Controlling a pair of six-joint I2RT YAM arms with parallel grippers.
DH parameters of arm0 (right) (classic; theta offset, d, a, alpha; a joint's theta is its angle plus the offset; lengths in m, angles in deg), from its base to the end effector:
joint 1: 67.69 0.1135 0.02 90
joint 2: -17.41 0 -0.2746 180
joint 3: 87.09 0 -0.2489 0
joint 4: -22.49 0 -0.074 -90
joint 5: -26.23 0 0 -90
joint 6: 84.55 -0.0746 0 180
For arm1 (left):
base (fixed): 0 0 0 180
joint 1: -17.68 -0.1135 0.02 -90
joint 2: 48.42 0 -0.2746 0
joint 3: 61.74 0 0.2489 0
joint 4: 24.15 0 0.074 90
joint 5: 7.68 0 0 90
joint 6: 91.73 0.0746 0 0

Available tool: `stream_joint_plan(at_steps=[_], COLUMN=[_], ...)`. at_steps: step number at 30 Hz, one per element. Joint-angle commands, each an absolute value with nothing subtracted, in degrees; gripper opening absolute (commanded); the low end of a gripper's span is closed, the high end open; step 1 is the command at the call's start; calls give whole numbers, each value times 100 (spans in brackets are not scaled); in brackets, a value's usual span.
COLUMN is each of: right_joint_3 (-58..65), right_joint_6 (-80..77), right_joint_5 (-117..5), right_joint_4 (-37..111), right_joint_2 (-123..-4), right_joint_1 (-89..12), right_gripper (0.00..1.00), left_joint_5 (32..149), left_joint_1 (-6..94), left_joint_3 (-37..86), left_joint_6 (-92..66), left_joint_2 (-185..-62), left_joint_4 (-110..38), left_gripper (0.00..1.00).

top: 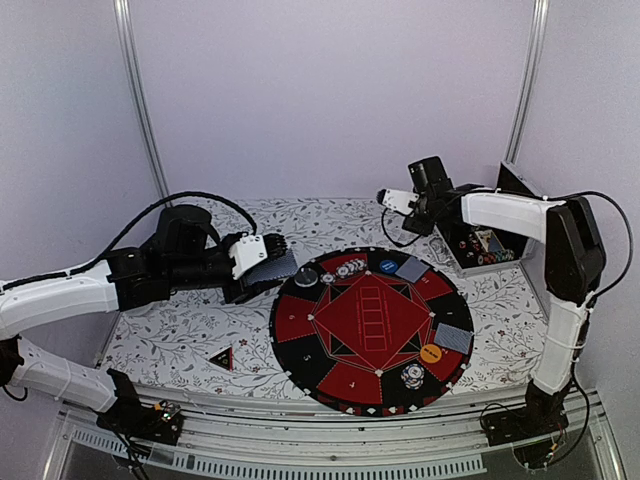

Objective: Distribute texas hold em gaming equipment
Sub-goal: Distribute the poker card in the small blind area, then pick up the poker card from the face-down deck piles.

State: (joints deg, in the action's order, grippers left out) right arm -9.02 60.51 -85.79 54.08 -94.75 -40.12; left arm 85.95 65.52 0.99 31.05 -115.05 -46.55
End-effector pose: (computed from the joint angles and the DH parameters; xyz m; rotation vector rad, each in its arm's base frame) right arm 0.4342 0.1951 0.2282 -1.3823 1.8787 -0.6860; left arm 0.1928 -0.2200 0.2829 1.3478 1.5267 -0.2297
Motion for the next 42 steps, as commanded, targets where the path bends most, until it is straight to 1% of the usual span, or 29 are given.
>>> stream_joint_plan(at_steps=[1,2,4,6,8,9,11,13,16,18,22,28,35,42], right_joint_3=[-838,-1084,-1309,-1160,-971,-910,-780,-674,-683,-739,-701,-1118,-1435,-1415], right_joint_6=[5400,4552,3398,2264,1300,692,-33,-621,-992,-1088,-1257,-1275,-1378,-1109], right_joint_5=[-8708,-8081,-6596,-5151,-4051,-3851,-3329,-3099,-2697,-2485,-2326,-1978,-2132,-2535], right_joint_4=[3802,4299,4920,4888,4702,4653,4573,4480,4455,4535,4504,4556,4654,5307], right_joint_2=[-8306,-8157,-7840,-7515,-7368,-7356,-7400,-7453,-7630,-7797,-8081,-8714,-9194,-9015], right_joint_1=[-3548,-3510,-3452,-3379,-3225,-3104,-2856,-2625,-2272,-2141,-2066,-1785,-1730,-1849], right_gripper=[99,99,99,99,99,99,99,99,99,100,98,97,93,83], left_joint_5=[8698,8733,8785,8802,8807,8797,8774,8752,8728,8734,8753,8705,8680,8625], left_joint_1=[6498,6511,6514,6513,6513,6512,6512,6510,6514,6521,6529,6529,6526,6527], left_joint_3=[39,38,33,24,5,-2,-6,-6,-31,-62,-137,-129,-138,-183], left_joint_6=[3139,3141,3149,3158,3166,3174,3185,3181,3176,3184,3208,3211,3211,3246], left_joint_2=[-11378,-11366,-11347,-11333,-11324,-11320,-11319,-11313,-11274,-11218,-11136,-11161,-11152,-11115], left_joint_4=[-4541,-4529,-4521,-4496,-4458,-4441,-4402,-4359,-4298,-4257,-4122,-4109,-4083,-4030], left_gripper=[64,64,64,64,64,64,63,63,64,64,64,63,63,63])
